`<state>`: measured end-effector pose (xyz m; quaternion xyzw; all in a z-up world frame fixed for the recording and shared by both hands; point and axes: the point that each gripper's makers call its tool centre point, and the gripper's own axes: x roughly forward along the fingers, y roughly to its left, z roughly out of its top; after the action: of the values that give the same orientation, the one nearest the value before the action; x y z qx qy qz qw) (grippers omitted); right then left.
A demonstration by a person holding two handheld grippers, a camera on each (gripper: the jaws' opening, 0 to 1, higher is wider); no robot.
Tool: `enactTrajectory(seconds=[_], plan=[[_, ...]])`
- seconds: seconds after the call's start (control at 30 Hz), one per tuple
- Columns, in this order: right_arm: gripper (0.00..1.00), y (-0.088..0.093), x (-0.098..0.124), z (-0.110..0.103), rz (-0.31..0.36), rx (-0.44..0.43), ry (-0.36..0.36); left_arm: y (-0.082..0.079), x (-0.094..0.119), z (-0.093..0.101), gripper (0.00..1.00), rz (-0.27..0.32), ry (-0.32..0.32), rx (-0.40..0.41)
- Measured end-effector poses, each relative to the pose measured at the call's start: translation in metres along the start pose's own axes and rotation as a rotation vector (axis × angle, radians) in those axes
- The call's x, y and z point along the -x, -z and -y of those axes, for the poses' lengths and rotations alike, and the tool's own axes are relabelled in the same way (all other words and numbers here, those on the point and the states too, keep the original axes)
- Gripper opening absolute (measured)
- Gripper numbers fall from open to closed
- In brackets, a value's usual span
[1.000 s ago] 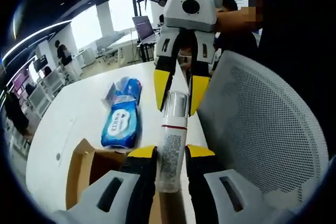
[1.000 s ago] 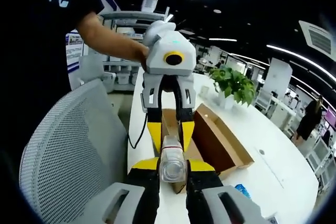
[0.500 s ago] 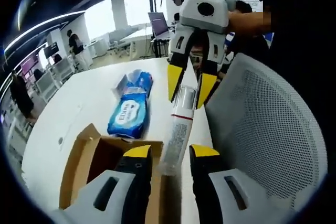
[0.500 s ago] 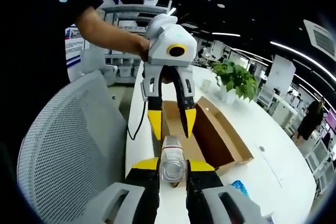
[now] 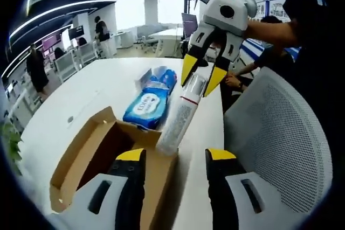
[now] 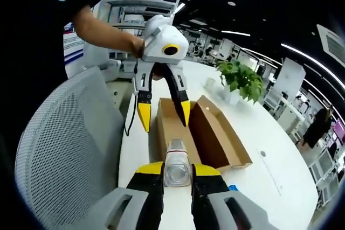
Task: Operate the shoe box by opening the lid, removing the specified soft item, and placing it in the target area until the item is outside and the box remains undamaged.
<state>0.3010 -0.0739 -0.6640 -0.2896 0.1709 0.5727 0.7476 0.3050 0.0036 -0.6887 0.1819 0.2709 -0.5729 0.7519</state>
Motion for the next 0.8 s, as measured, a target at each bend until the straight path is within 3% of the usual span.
enactTrajectory(seconds=[0.8], plan=[[0.14, 0.032, 0.019, 0.069, -0.125, 0.067, 0.035, 0.022, 0.037, -0.007, 0.55, 0.100, -0.183, 0.250]])
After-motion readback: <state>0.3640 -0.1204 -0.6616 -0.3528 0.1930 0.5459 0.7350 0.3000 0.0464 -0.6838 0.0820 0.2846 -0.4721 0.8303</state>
